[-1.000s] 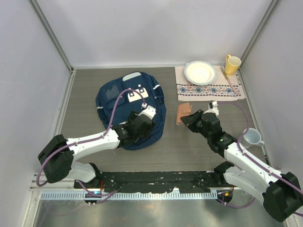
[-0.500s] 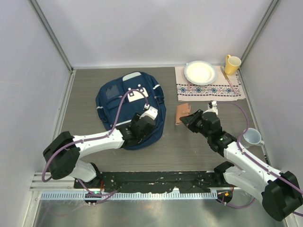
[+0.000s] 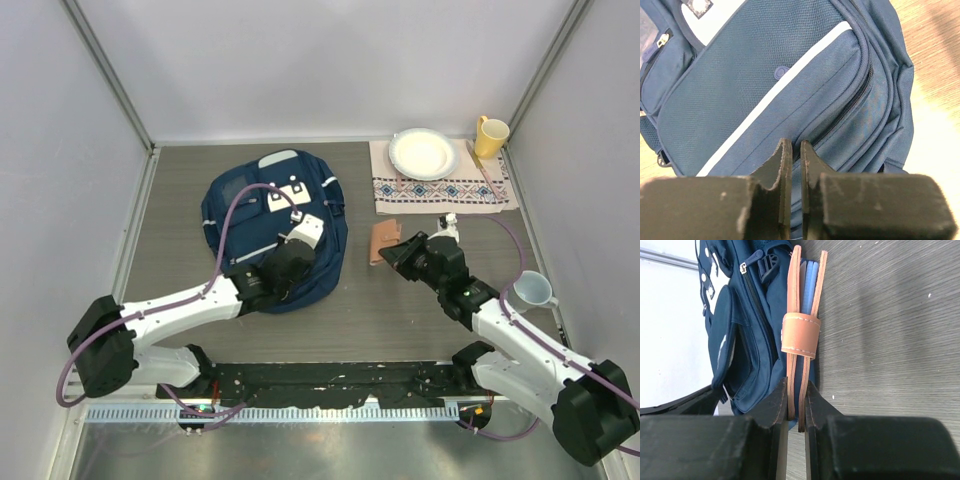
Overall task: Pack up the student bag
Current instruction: Place the stationery in the student bag.
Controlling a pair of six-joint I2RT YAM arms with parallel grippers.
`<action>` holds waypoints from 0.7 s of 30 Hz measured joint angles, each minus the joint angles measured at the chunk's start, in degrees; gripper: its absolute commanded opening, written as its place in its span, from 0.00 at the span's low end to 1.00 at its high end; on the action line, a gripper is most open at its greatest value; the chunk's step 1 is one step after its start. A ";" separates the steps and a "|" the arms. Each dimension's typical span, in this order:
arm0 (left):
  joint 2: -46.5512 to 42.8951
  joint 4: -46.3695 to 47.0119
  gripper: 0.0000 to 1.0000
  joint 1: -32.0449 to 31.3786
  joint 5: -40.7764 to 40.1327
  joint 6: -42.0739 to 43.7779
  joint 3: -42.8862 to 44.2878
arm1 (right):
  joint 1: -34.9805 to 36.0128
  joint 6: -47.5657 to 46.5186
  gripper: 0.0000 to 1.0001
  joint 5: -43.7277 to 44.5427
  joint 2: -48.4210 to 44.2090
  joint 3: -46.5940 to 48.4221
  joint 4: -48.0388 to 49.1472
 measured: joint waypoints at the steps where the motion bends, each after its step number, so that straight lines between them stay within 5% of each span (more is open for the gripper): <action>1: -0.39 0.02 0.00 0.02 -0.02 0.04 0.00 | 0.00 0.02 0.04 -0.17 0.13 0.00 0.07; 21: 2.05 -4.13 0.00 0.76 6.43 -0.17 8.22 | 0.00 0.20 0.01 -14.36 3.06 -0.68 9.49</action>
